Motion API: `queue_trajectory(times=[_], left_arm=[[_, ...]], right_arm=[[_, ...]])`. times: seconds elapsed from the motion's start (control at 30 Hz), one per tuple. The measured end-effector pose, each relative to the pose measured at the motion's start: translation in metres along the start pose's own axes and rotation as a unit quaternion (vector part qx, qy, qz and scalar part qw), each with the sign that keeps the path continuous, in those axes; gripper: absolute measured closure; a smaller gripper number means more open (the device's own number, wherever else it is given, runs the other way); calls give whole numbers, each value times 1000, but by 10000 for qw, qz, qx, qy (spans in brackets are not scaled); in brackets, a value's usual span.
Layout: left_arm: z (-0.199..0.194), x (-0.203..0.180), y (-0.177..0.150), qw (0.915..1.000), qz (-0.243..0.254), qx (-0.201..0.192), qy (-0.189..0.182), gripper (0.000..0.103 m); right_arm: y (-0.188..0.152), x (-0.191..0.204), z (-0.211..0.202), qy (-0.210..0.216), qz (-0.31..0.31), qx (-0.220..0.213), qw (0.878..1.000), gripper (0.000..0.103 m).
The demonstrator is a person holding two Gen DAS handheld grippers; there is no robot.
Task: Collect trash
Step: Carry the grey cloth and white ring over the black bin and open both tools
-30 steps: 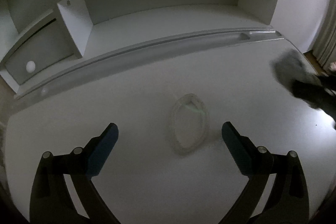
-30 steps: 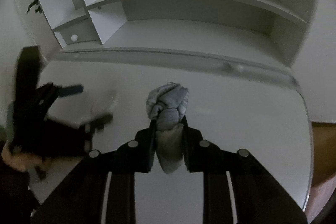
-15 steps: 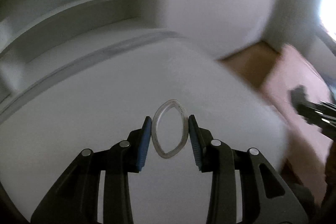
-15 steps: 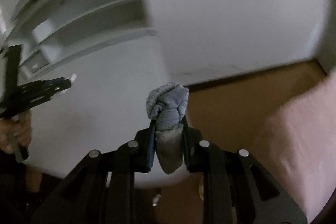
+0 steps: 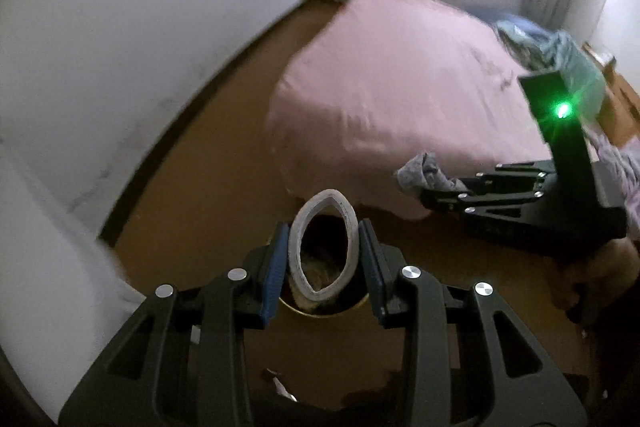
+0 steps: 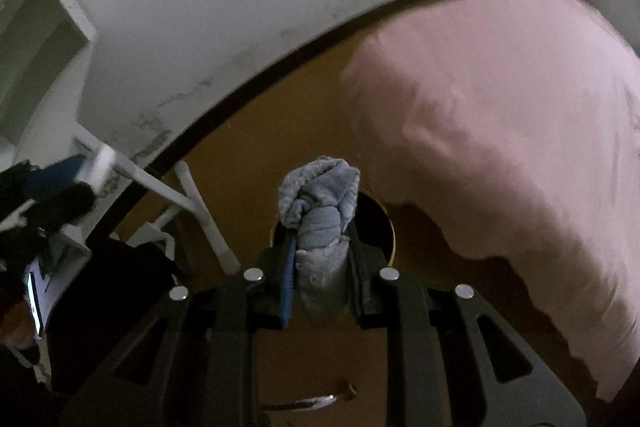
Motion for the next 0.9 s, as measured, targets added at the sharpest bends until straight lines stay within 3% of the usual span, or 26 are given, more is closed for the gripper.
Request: queue_trajectory(times=[0.2, 0.37, 0.53, 0.73, 0.83, 0.9], left_arm=[[94, -2, -6, 9969, -139, 762, -112, 68], [130, -5, -29, 9936, -133, 1115, -110, 68], [142, -4, -42, 9919, -154, 1260, -70, 68], [138, -2, -34, 9928, -235, 1167, -143, 68], [133, -5, -27, 9933, -234, 1111, -200, 68], [131, -6, -22, 9940, -189, 1055, -201, 63]], right_arm=[[-16, -25, 54, 105, 239, 513, 9983, 81], [-23, -29, 85, 210, 296, 799, 9961, 81], [-18, -29, 94, 293, 293, 859, 9954, 81], [-8, -29, 95, 342, 226, 816, 9958, 81], [-1, -27, 90, 323, 206, 715, 9967, 68], [4, -27, 82, 300, 222, 570, 9977, 49]])
Point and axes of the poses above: each gripper's, at about its wrist camera, not at the fingertips, and z roughly the way its jaws point, x to its left, y to its top, the point moved 2 cm from there along z, roughly the way its jaws point, and after that the axes turned 6 degrees about y, right-handed, at the moved point
